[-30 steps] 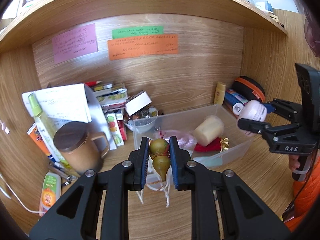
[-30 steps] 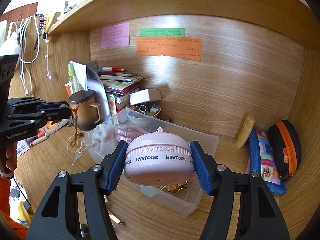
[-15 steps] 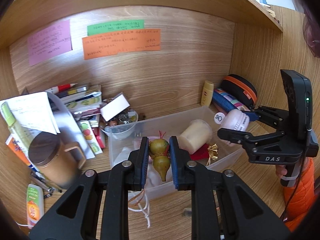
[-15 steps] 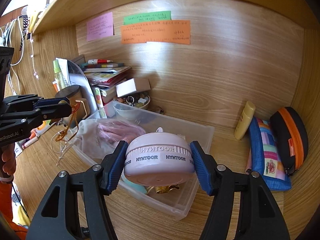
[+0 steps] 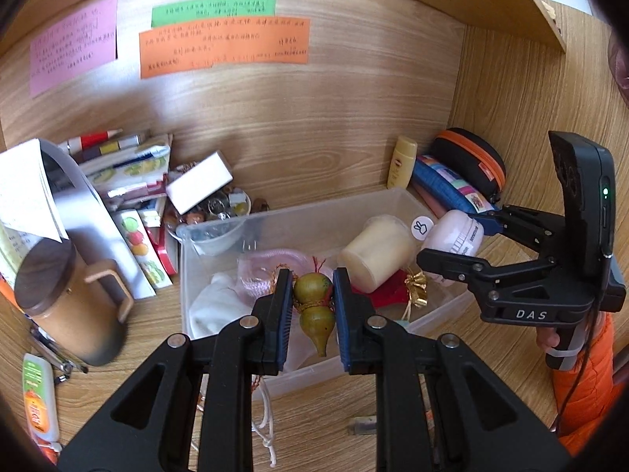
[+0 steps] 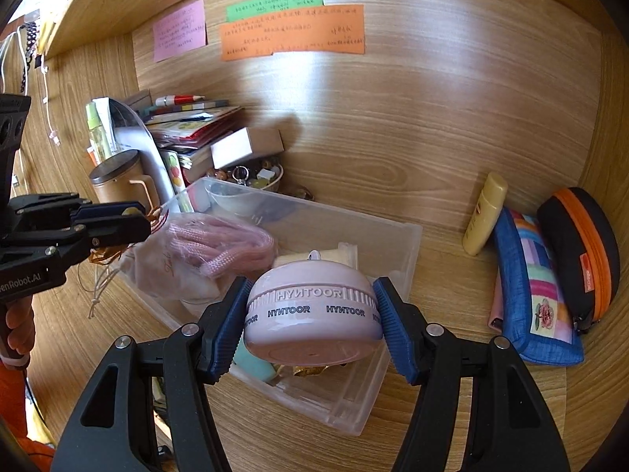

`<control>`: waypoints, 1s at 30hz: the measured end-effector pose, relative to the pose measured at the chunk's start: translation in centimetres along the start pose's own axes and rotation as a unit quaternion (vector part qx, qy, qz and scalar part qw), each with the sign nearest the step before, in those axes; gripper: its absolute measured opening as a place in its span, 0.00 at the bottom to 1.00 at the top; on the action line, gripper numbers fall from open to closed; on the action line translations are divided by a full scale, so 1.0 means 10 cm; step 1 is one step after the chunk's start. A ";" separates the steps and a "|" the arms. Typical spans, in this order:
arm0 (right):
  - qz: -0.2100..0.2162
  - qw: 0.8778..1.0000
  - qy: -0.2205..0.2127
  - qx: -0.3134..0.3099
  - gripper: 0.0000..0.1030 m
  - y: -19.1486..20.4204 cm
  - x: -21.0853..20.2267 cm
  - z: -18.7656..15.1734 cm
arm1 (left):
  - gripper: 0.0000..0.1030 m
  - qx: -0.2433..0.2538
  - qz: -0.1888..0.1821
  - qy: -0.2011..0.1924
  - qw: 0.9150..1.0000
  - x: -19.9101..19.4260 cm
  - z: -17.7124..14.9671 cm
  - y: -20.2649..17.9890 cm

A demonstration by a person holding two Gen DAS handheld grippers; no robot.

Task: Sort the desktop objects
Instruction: 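Carry the gourd charm and pink compact over the clear box with both tools, then open left tool to drop the gourd while right tool releases the compact into the box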

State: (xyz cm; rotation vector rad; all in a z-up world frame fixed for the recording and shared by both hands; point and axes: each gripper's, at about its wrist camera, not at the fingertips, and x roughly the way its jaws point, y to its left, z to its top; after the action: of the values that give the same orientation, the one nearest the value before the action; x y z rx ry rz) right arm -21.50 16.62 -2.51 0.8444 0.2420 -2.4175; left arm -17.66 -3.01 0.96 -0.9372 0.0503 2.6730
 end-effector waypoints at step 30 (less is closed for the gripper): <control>0.002 0.999 0.037 -0.034 0.58 0.16 0.24 -0.11 | 0.23 0.004 -0.002 0.037 0.999 0.23 -0.12 -0.03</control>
State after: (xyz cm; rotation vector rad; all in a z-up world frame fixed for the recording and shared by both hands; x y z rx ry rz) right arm -21.63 14.59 -4.84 0.9044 0.3497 -2.3630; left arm -18.58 -2.24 -1.36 -1.0312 0.0759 2.6325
